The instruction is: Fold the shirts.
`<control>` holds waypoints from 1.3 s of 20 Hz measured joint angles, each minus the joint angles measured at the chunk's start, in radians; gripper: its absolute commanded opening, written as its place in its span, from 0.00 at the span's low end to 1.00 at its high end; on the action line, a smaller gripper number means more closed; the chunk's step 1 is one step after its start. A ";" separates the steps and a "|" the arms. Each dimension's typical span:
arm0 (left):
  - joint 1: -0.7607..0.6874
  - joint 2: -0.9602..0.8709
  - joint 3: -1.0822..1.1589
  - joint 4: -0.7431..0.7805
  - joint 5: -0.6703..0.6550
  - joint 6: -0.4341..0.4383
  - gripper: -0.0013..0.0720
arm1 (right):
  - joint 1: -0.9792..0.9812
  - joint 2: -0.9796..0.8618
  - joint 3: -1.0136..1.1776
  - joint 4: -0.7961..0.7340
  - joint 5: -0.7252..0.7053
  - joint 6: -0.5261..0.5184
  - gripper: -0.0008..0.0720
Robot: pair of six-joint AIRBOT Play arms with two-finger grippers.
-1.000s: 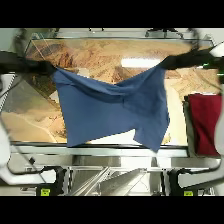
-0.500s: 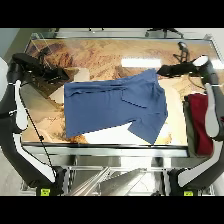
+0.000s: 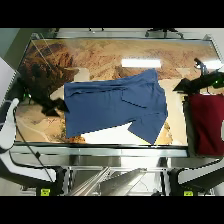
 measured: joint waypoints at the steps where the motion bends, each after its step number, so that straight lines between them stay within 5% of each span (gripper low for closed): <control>1: 0.001 0.042 -0.085 0.010 -0.025 -0.003 0.95 | -0.008 0.002 -0.032 -0.001 0.010 -0.006 0.54; 8: 0.002 0.212 -0.452 -0.041 -0.232 0.009 0.90 | -0.018 -0.001 -0.158 -0.003 -0.027 -0.040 0.54; 10: -0.006 0.209 -0.484 -0.113 -0.290 0.045 0.62 | -0.018 -0.003 -0.166 -0.003 -0.032 -0.043 0.54; 12: -0.013 0.193 -0.493 -0.161 -0.357 0.081 0.09 | -0.018 -0.005 -0.169 0.000 -0.037 -0.045 0.54; 13: -0.014 0.183 -0.487 -0.169 -0.380 0.093 0.04 | -0.018 -0.009 -0.171 0.000 -0.039 -0.045 0.54; 26: 0.006 0.156 -0.262 -0.212 -0.328 0.122 0.04 | 0.105 -0.087 -0.225 -0.021 -0.074 0.034 0.47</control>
